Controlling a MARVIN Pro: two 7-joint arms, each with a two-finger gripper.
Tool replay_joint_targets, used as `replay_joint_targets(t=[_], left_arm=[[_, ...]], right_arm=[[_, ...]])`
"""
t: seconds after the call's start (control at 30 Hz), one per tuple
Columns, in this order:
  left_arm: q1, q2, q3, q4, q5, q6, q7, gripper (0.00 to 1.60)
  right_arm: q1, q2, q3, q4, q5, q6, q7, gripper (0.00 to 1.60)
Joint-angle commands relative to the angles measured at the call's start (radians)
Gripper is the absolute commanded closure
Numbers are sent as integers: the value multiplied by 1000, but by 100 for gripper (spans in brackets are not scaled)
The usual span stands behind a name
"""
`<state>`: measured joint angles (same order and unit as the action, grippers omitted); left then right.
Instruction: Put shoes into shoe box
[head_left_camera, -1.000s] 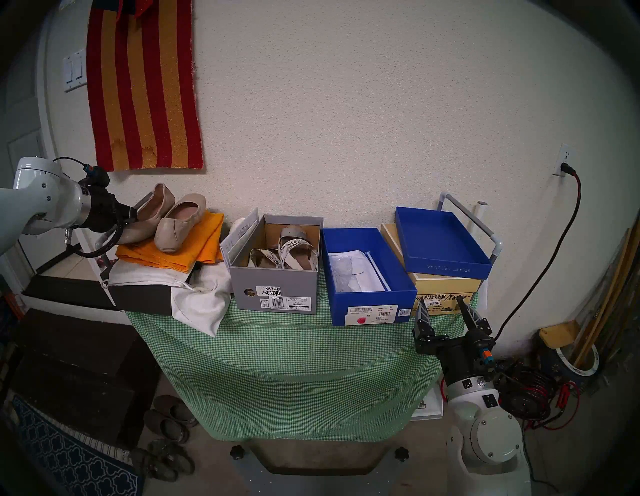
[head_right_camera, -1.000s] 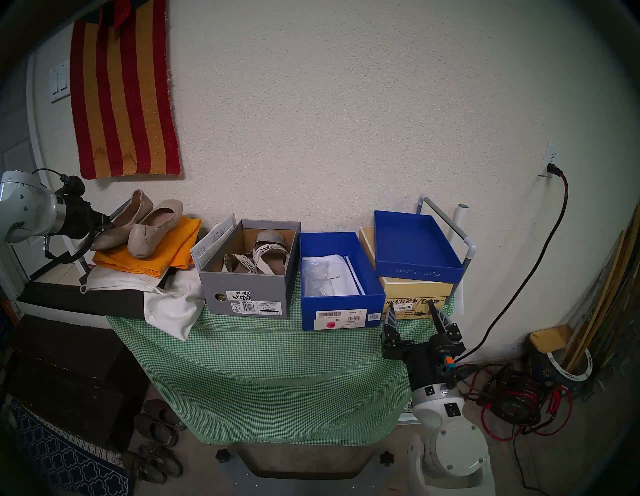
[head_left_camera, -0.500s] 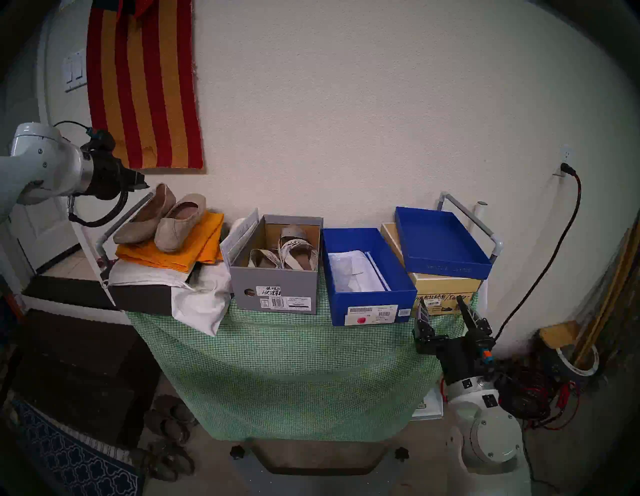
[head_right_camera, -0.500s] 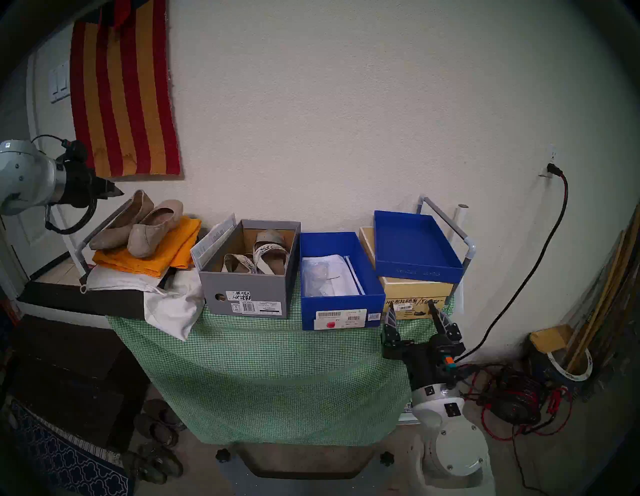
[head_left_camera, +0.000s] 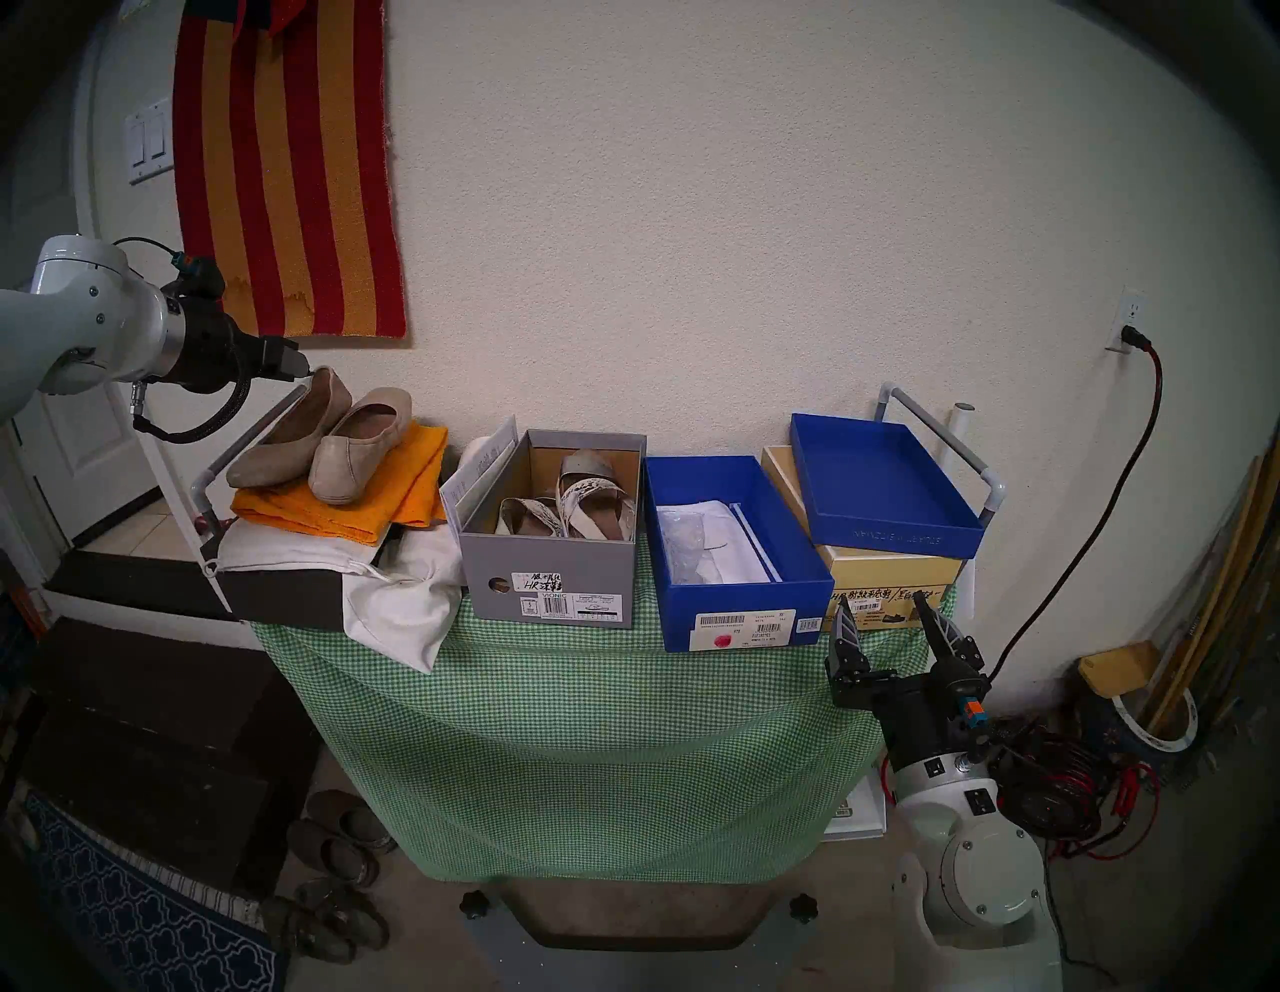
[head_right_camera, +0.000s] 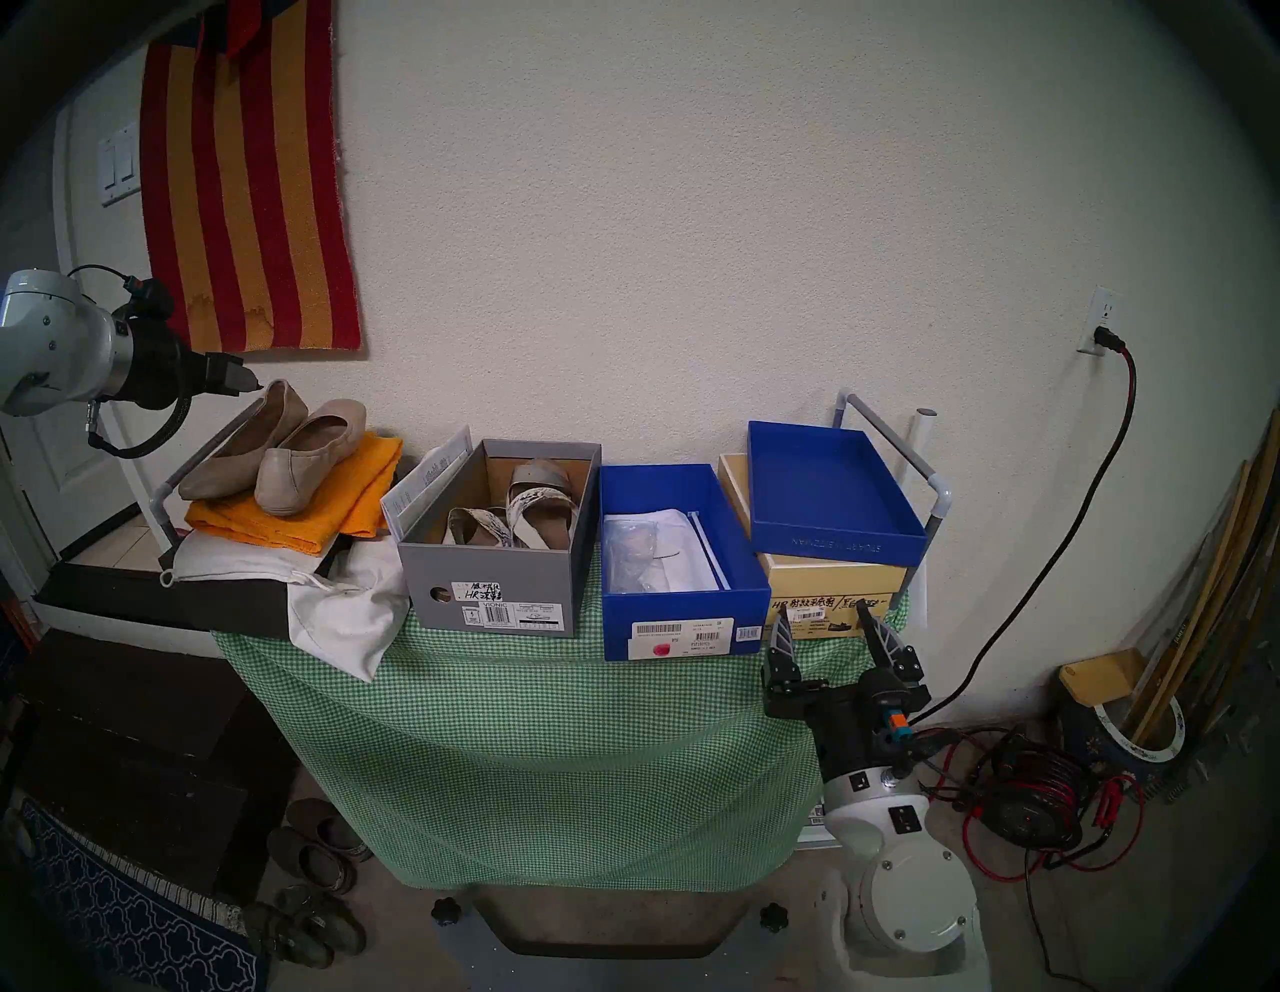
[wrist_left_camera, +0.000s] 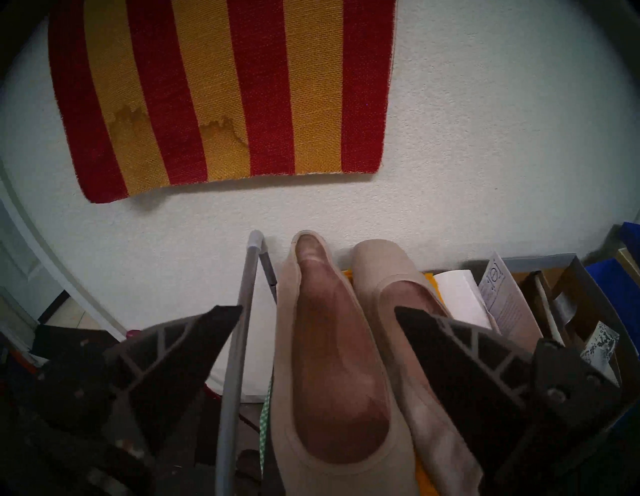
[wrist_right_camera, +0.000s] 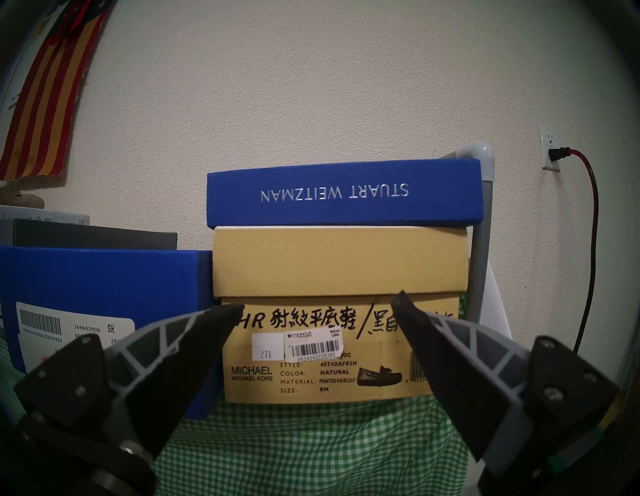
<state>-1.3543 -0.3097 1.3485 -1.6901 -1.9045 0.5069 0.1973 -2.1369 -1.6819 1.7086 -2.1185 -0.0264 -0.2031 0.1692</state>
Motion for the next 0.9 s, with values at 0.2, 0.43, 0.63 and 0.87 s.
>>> replay_joint_targets(t=[0.2, 0.43, 0.63, 0.87], left_arm=[[165, -137, -43, 71, -32, -22, 3, 0], [254, -198, -64, 120, -56, -29, 6, 0], [321, -253, -87, 166, -85, -30, 6, 0], [414, -308, -104, 224, -123, -36, 4, 0]], right_arm=[[0, 0, 0, 0, 0, 0, 0, 0], [0, 0, 0, 0, 0, 0, 0, 0], [0, 0, 0, 0, 0, 0, 0, 0], [0, 0, 0, 0, 0, 0, 0, 0]])
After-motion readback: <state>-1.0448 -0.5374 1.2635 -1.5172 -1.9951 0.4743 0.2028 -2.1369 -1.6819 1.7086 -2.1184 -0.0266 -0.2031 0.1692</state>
